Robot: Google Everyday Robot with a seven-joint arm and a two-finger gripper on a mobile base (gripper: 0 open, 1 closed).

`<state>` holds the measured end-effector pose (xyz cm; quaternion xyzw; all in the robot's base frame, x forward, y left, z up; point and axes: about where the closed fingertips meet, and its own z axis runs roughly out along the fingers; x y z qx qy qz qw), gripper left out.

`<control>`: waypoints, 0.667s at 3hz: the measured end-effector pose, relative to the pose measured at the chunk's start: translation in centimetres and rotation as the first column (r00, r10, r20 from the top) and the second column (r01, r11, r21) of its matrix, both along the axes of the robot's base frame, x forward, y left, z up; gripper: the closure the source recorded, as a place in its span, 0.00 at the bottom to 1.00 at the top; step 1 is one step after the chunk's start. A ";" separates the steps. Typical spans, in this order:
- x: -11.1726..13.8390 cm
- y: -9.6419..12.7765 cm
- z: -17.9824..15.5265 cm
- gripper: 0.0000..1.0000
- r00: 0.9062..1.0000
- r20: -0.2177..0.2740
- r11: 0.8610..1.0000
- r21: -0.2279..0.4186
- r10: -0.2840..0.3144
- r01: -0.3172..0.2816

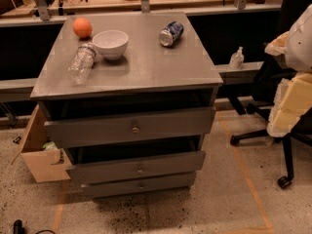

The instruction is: Open top drawer

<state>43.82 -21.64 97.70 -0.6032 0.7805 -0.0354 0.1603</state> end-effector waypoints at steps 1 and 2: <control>0.0 0.0 0.0 0.00 1.000 0.000 1.000 0.000 0.000 0.000; 0.9 0.0 -2.9 0.00 1.000 -0.002 0.999 0.035 0.019 -0.019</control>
Offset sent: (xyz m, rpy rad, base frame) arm 0.0380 -0.0005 -0.1216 0.1437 0.0279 0.0784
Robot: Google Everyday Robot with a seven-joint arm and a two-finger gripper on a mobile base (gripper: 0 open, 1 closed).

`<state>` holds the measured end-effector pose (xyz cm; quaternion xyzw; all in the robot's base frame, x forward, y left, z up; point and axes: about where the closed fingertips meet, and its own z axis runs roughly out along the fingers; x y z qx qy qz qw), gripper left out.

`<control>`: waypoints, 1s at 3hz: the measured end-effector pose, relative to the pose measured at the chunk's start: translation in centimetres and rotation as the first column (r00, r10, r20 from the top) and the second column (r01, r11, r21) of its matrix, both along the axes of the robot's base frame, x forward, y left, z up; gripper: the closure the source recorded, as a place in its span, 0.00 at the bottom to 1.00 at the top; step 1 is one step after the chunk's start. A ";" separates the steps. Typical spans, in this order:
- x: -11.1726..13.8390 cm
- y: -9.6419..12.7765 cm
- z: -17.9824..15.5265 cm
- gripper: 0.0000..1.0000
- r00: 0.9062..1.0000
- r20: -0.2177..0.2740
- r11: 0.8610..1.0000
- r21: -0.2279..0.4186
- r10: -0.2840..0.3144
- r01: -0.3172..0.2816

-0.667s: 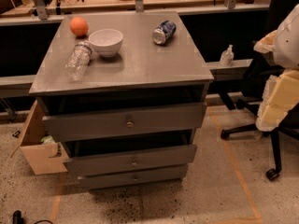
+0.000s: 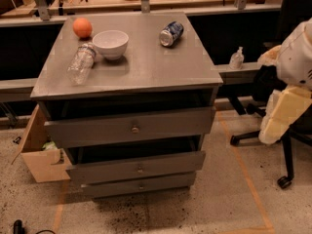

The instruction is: Open top drawer

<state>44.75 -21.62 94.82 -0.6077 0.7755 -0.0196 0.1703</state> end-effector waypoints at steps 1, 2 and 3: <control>1.7 0.5 -6.0 0.00 0.998 0.001 0.993 0.099 0.068 -0.067; 3.5 1.6 -11.4 0.00 0.988 0.018 0.973 0.173 0.154 -0.155; 6.0 4.3 -16.0 0.00 0.971 0.034 0.952 0.189 0.237 -0.239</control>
Offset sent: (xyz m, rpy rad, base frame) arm 0.0591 0.0278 -0.1816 0.2693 -0.0172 0.2655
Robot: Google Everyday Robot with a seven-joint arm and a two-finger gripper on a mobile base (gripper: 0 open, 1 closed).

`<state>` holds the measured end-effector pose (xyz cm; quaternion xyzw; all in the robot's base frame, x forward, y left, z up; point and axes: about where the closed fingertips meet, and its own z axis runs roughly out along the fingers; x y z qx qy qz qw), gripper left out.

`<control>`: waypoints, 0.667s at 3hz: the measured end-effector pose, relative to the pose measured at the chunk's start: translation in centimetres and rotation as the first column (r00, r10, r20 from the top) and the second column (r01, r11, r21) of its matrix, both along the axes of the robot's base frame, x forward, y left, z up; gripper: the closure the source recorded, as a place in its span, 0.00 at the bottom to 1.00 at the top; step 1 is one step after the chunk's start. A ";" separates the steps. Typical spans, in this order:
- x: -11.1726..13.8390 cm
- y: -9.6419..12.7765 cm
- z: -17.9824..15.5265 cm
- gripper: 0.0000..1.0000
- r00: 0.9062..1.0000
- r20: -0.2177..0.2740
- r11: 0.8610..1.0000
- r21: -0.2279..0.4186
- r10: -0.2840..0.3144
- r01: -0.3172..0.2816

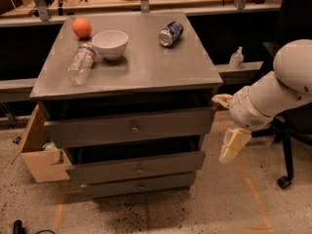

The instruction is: Open top drawer

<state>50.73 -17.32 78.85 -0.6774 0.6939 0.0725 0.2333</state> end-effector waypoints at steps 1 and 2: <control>0.0 0.0 0.0 0.00 1.000 0.000 1.000 0.000 0.000 0.000; 1.8 1.2 -1.1 0.00 1.000 0.003 1.000 -0.014 0.023 -0.023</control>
Offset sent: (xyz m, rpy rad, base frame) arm 0.0505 0.0292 -0.0285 -0.0364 -0.0083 0.0557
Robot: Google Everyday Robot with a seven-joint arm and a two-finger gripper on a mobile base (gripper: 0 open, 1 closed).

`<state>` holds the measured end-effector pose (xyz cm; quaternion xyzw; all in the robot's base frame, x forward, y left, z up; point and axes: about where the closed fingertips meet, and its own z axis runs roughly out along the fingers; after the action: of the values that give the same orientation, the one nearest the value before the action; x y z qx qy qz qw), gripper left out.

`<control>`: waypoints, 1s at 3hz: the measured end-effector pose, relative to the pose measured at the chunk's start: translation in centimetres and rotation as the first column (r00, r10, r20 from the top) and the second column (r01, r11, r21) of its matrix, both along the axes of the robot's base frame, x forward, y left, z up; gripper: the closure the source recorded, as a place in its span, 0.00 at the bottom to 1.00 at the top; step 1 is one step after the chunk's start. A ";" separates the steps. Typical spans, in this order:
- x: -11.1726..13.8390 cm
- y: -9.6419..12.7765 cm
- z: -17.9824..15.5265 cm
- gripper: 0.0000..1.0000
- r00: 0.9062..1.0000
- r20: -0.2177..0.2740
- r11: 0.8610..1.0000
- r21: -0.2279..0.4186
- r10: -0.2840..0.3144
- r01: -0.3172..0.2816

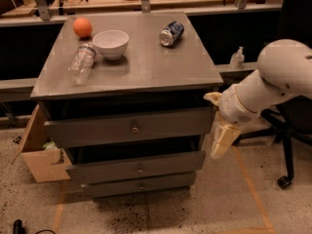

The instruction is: Open top drawer

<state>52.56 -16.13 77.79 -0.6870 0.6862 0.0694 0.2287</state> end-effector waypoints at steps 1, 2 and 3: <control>2.1 1.7 -1.5 0.00 0.999 -0.001 0.998 -0.029 0.050 -0.050; 3.4 3.3 -3.5 0.00 0.995 -0.009 0.993 -0.059 0.098 -0.098; 4.9 4.9 -5.4 0.00 0.991 -0.005 0.988 -0.081 0.131 -0.131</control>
Offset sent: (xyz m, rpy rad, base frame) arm 0.0523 0.0514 -0.0583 -0.0982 0.0098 0.1567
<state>57.48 -11.21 72.41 -0.7393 0.6419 0.0560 0.1956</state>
